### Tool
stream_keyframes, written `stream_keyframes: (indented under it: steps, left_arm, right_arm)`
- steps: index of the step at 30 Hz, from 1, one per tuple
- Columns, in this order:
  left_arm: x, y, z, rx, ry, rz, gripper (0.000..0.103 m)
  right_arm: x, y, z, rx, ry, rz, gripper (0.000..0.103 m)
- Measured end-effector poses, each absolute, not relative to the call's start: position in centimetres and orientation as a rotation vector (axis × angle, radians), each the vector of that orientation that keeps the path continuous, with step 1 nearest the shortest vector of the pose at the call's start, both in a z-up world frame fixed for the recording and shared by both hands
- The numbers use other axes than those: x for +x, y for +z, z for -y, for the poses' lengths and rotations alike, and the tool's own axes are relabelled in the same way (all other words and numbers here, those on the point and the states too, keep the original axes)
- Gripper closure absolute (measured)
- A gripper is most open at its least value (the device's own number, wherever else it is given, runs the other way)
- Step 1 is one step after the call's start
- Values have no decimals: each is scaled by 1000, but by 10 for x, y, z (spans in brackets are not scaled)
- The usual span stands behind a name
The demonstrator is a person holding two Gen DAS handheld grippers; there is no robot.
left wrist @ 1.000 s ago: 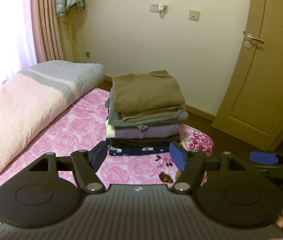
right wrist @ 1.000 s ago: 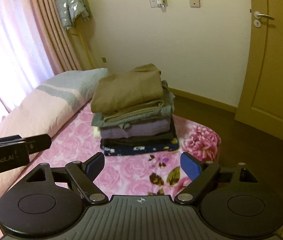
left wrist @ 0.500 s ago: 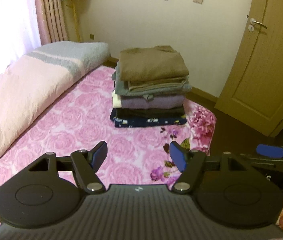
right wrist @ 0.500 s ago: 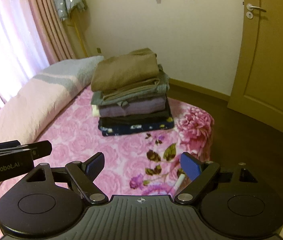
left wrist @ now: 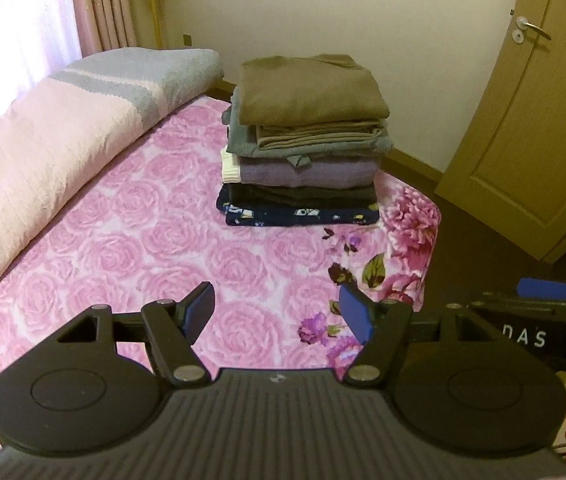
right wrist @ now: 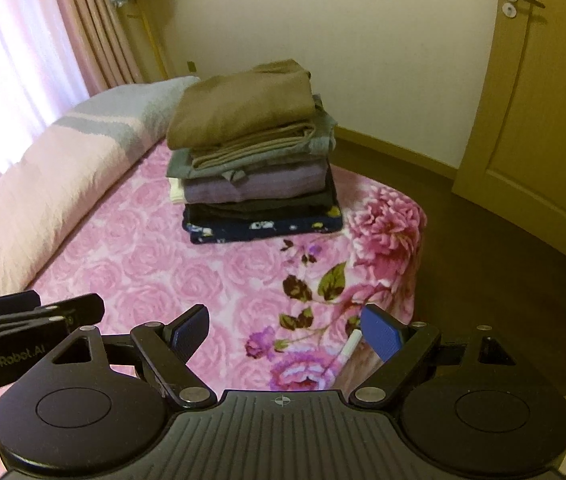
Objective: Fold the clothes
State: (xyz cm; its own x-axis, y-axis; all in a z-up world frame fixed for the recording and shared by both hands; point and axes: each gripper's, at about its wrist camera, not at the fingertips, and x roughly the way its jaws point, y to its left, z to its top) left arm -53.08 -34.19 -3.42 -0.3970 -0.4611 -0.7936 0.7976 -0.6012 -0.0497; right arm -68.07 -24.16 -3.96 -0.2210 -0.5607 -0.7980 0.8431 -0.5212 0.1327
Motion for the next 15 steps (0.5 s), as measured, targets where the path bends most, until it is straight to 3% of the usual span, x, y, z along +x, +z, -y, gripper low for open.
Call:
stream_keyframes:
  steps: [15]
  left_arm:
    - [-573,-50,377,992,-1981,-600,38]
  right_arm:
    - [-728,-58,287,1084,-1819,-473,17]
